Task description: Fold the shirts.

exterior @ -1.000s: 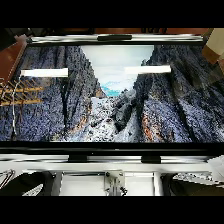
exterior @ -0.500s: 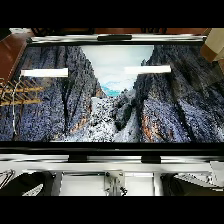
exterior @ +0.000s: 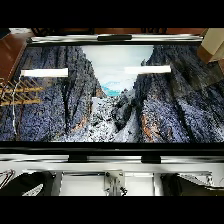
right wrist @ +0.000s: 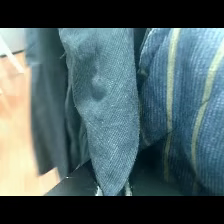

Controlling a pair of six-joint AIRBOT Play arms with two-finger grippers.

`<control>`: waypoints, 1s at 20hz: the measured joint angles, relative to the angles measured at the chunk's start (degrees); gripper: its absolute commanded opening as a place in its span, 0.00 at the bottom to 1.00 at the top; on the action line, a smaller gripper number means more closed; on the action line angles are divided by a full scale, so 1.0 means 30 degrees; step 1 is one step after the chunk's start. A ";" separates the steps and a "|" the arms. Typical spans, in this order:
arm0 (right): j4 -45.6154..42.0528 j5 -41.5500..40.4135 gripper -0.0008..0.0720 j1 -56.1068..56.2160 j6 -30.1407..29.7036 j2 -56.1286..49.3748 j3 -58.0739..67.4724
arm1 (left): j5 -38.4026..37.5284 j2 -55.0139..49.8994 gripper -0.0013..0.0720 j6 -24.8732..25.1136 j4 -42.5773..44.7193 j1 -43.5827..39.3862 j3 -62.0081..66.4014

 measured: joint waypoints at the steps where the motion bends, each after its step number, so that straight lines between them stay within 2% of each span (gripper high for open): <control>1: 0.0495 0.0663 0.59 -0.0233 0.0131 0.0051 -0.0007 | 0.0000 0.0000 0.93 0.0000 0.0000 0.0000 0.0000; 2: 0.1115 0.1282 0.60 -0.0444 0.0000 0.0036 -0.0051 | 0.0000 0.0000 0.93 0.0000 0.0000 0.0000 0.0000; 10: 0.5042 -0.0663 0.60 -0.0801 -0.2739 0.1275 -0.0022 | -0.0007 -0.0015 0.93 0.0000 0.0007 0.0000 0.0000; 11: 0.5646 -0.0670 0.66 -0.0816 -0.3184 0.1625 -0.0007 | -0.0007 -0.0015 0.93 0.0000 0.0015 0.0000 0.0000; 12: 0.6433 -0.0393 0.66 -0.0816 -0.3810 0.1953 0.0000 | -0.0007 -0.0022 0.93 0.0000 0.0029 0.0000 0.0000; 17: 0.9522 0.3876 0.67 -0.0809 -0.6455 0.3519 -0.0007 | -0.0306 -0.0015 0.93 0.0000 0.0066 0.0000 0.0000; 18: 0.9836 0.4721 0.82 -0.0809 -0.6725 0.3861 -0.0007 | -0.0423 -0.0022 0.93 0.0000 0.0073 0.0000 0.0000; 20: 1.0491 0.6105 0.82 -0.0809 -0.7140 0.4575 0.0000 | -0.0758 -0.0015 0.93 0.0000 0.0073 0.0000 0.0000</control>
